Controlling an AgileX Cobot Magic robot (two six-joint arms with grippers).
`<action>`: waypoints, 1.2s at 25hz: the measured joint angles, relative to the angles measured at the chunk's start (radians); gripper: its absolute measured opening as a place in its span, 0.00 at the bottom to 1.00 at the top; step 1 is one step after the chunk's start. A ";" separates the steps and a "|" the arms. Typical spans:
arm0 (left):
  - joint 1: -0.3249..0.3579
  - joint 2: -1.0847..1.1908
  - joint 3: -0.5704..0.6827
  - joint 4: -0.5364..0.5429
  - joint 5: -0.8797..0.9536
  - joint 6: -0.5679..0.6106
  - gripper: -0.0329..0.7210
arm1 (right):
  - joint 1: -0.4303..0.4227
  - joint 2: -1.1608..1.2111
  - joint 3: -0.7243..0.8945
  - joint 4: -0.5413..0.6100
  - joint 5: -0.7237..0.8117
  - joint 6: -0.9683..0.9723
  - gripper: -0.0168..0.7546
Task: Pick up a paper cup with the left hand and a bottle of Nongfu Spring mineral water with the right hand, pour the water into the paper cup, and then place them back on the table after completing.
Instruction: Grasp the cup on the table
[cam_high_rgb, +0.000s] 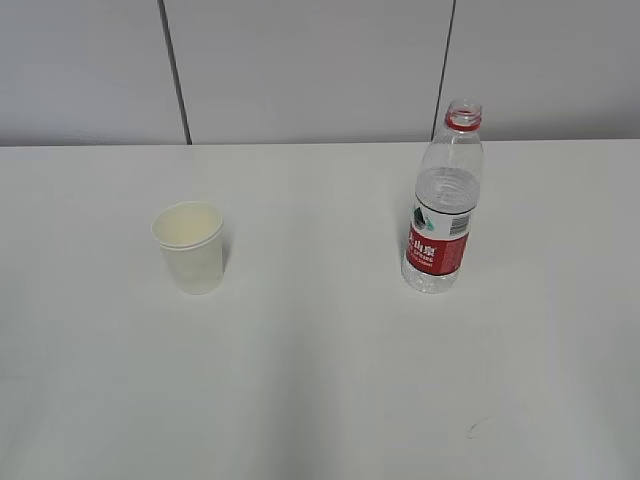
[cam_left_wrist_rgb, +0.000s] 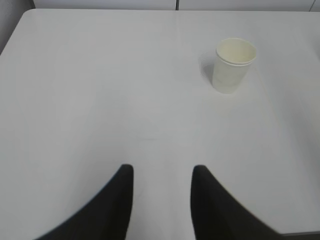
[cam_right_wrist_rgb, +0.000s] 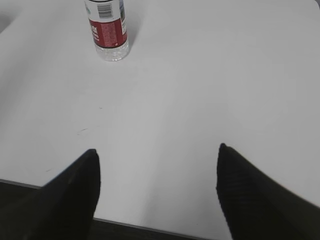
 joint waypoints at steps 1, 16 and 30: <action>0.000 0.000 0.000 0.000 0.000 0.000 0.37 | 0.000 0.000 0.000 0.000 0.000 0.000 0.72; 0.000 0.056 -0.073 0.041 -0.112 0.000 0.37 | 0.000 0.039 -0.096 0.000 -0.044 0.021 0.71; -0.056 0.634 -0.085 0.024 -0.752 0.000 0.37 | 0.000 0.495 -0.133 0.000 -0.602 0.024 0.72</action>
